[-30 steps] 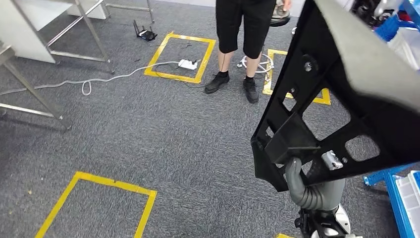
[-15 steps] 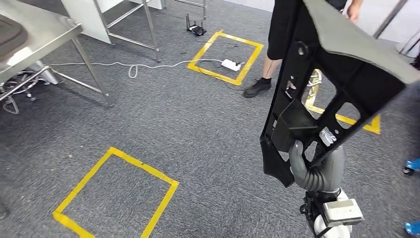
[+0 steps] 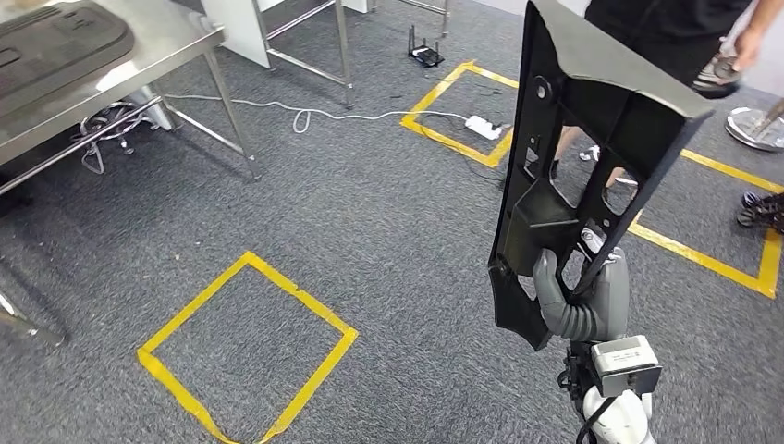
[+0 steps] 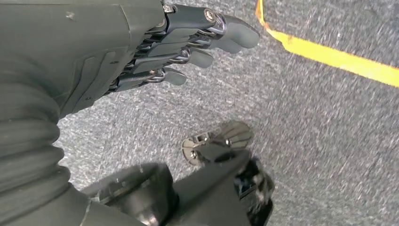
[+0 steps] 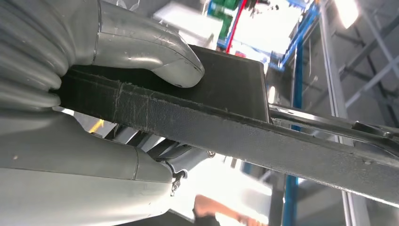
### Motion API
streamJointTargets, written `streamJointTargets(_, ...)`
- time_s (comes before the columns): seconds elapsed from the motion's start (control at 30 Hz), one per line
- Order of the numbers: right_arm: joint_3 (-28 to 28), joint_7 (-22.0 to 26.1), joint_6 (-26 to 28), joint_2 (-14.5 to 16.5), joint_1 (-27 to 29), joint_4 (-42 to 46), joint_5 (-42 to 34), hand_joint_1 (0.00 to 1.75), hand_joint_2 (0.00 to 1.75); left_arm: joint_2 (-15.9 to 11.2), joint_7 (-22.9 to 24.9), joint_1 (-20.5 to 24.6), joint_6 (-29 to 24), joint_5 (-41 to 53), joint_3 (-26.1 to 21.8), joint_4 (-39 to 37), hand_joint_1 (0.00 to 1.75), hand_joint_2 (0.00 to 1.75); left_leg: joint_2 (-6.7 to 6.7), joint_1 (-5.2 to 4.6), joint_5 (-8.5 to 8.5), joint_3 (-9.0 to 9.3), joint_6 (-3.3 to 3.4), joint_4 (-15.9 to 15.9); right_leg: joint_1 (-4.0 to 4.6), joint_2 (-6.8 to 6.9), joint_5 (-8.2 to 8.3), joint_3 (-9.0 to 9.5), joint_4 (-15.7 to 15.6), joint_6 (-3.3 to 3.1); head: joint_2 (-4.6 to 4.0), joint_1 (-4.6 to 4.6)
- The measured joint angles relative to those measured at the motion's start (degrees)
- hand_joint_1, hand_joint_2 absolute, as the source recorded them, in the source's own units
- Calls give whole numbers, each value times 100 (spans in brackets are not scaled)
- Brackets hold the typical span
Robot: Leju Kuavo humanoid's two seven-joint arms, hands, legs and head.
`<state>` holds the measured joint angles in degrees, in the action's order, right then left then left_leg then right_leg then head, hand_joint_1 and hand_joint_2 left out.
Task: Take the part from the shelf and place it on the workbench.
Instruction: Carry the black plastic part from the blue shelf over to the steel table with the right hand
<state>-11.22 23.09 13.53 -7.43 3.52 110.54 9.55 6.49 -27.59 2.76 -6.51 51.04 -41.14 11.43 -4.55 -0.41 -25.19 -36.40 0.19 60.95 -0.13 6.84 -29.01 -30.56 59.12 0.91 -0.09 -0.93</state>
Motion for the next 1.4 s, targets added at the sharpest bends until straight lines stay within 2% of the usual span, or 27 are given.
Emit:
streamJointTargets(0.07,9,-1,-8,9,-28,-26,2,175,175,-3,2,9,0,0,-6,0,0,175,128,-26,5,-21,60,-47,21,140,-16,23,-18,50,0,16)
streamJointTargets(0.1,10,-1,-10,14,-39,-37,3,175,175,-2,3,7,0,0,-9,0,0,175,210,-14,21,-20,90,-70,15,120,-38,22,-7,78,0,16)
streamJointTargets(0.17,18,-1,-15,22,-55,-51,10,175,175,-1,9,10,0,-1,-14,0,0,175,367,40,67,-11,164,-120,-2,-192,-190,-88,239,100,0,26)
streamJointTargets(0.23,38,-1,-16,19,-61,-73,22,175,175,-2,14,24,-1,-2,-26,0,0,175,525,75,95,-29,206,-133,-31,-563,-482,-426,909,73,0,52)
streamJointTargets(0.3,53,-4,-16,17,-59,-104,31,175,175,-2,16,31,-1,-2,-43,0,0,175,708,81,110,-53,213,-132,-54,-647,-672,-766,1537,86,0,68)
streamJointTargets(0.33,55,-6,-16,17,-59,-117,34,175,175,-2,18,27,-1,-2,-50,-1,0,175,803,87,119,-58,207,-131,-69,-656,-643,-816,1591,126,0,69)
streamJointTargets(0.4,57,-9,-16,17,-61,-131,35,175,175,-1,18,20,14,-2,-57,-2,0,175,983,106,140,-59,173,-128,-107,-732,-352,-587,1043,247,0,70)
streamJointTargets(0.43,58,-9,-16,18,-64,-134,35,175,175,-1,14,20,27,-2,-61,-2,0,175,1071,108,153,-67,144,-122,-138,-886,-187,-403,623,300,0,75)
streamJointTargets(0.5,58,-9,-16,20,-65,-141,35,175,175,-3,-5,21,65,-3,-70,-1,0,175,1215,96,184,-99,70,-123,-169,-1103,9,-161,86,292,0,79)
streamJointTargets(0.53,58,-9,-16,22,-65,-146,35,175,175,-5,-17,14,79,-3,-76,-1,0,175,1275,89,207,-117,27,-137,-164,-1142,35,-124,10,251,0,79)
streamJointTargets(0.57,58,-9,-17,25,-65,-150,35,175,175,-7,-27,-1,90,-4,-83,-1,0,175,1331,91,234,-134,-14,-160,-149,-1069,57,-112,9,198,0,76)
streamJointTargets(0.6,58,-9,-19,32,-68,-153,35,175,175,-13,-33,-18,95,-5,-89,-1,0,175,1345,101,250,-148,-47,-166,-163,-1001,77,-97,1,157,0,76)
streamJointTargets(0.67,58,-9,-23,47,-78,-156,35,175,175,-20,-43,-40,97,-6,-96,-2,0,175,1074,85,116,-257,-94,46,-187,-848,105,-84,-19,63,0,40)
streamJointTargets(0.73,59,-9,-26,52,-80,-160,35,175,175,-20,-50,-32,98,-6,-98,-2,0,175,671,79,-246,-555,-127,704,-167,-679,101,-73,-26,-14,0,-10)
streamJointTargets(0.8,59,-9,-31,53,-82,-164,35,175,175,-15,-52,-25,100,-5,-98,-2,0,175,542,113,-503,-856,-160,1367,-135,-497,89,-65,-24,-47,0,-23)
streamJointTargets(0.83,57,-8,-33,54,-83,-168,35,175,175,-14,-55,-26,101,-5,-98,-2,0,175,522,126,-495,-885,-173,1456,-128,-408,82,-59,-24,-53,0,-26)
streamJointTargets(0.87,56,-8,-35,57,-84,-172,35,175,175,-13,-60,-28,101,-5,-99,-1,0,175,489,136,-389,-794,-180,1313,-126,-324,72,-48,-22,-53,0,-27)
streamJointTargets(0.97,57,-1,-38,69,-88,-178,39,175,175,-17,-91,-20,101,-7,-103,0,0,175,205,134,-2,-191,-150,267,-95,-131,12,-10,-14,9,0,-31)
streamJointTargets(1.03,58,15,-38,70,-103,-178,68,175,175,-19,-110,-18,101,-7,-108,0,0,175,130,102,22,-31,-91,-30,-50,-46,-23,7,-22,76,0,-9)
streamJointTargets(1.07,56,22,-38,73,-113,-178,88,175,175,-19,-117,-23,101,-7,-113,0,0,175,184,81,23,-37,-54,-41,-38,3,-26,20,-34,103,0,2)
streamJointTargets(1.1,54,28,-38,75,-121,-177,110,175,175,-18,-120,-30,101,-7,-121,0,0,175,232,84,34,-40,-16,-60,-43,16,-33,36,-42,131,0,11)
streamJointTargets(1.17,53,34,-38,77,-128,-177,131,175,175,-15,-127,-31,101,-7,-135,0,0,175,317,99,72,-37,61,-108,-61,-193,-132,-32,115,161,0,18)
streamJointTargets(1.23,56,39,-36,67,-125,-179,134,175,175,-15,-135,-12,101,-8,-139,0,0,175,397,114,92,-41,114,-132,-77,-525,-390,-335,713,140,0,39)
streamJointTargets(1.3,58,41,-33,60,-117,-184,134,175,175,-15,-142,6,101,-8,-141,0,0,175,483,115,94,-52,133,-131,-83,-642,-601,-723,1413,140,0,48)
streamJointTargets(1.33,58,41,-32,59,-113,-187,135,175,175,-14,-145,8,101,-7,-141,0,0,175,524,118,94,-53,133,-131,-90,-654,-596,-822,1541,175,0,49)
streamJointTargets(1.37,58,41,-31,59,-111,-188,135,175,175,-13,-149,9,102,-5,-142,0,0,175,558,124,94,-49,131,-130,-101,-656,-497,-807,1435,231,0,48)
streamJointTargets(1.4,58,41,-30,60,-111,-189,134,175,175,-10,-151,8,106,-3,-142,0,0,175,589,132,96,-44,125,-128,-121,-656,-332,-689,1127,297,0,49)
